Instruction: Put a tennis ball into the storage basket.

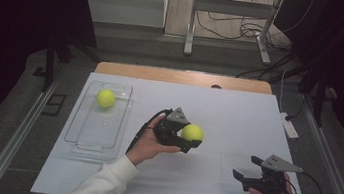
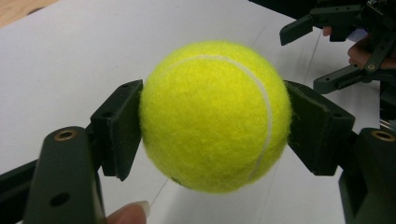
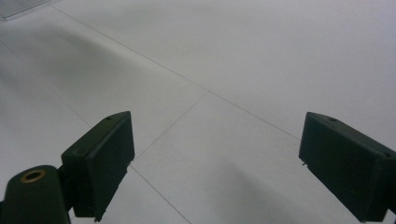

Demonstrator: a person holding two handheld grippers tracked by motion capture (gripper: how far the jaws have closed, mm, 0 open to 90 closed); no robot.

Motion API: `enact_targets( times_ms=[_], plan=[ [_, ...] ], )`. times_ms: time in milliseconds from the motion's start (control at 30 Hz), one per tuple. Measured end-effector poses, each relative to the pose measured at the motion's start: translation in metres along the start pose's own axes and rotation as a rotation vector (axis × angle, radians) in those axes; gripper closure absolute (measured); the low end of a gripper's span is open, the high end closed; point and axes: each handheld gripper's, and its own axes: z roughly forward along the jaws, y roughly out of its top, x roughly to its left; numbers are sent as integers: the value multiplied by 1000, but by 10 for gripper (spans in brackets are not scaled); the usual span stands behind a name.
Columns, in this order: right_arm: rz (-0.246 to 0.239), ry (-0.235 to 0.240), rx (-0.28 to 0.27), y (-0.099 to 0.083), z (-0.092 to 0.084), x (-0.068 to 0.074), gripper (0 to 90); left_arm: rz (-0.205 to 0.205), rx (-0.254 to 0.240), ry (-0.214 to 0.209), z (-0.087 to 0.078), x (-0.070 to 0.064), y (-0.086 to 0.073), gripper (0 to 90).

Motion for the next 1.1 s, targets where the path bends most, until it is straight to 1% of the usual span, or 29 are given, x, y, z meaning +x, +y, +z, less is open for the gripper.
enact_targets(
  times_ms=[200,433,700,800,933,1100],
  plan=[
    [2,0,1,0,0,0,107,-15,-19,12,-7,5,1,271],
    [0,1,-1,0,0,0,107,-21,-31,30,-14,9,1,271],
    [-1,-1,1,0,0,0,107,-44,-44,48,-21,15,0,271],
    [-1,-1,1,0,0,0,108,-47,-48,57,-23,17,0,271],
    [-2,-1,1,0,0,0,108,-59,-63,78,-29,20,0,271],
    [-2,-3,2,0,0,0,108,-64,-72,88,-34,23,-1,271]
  ],
)
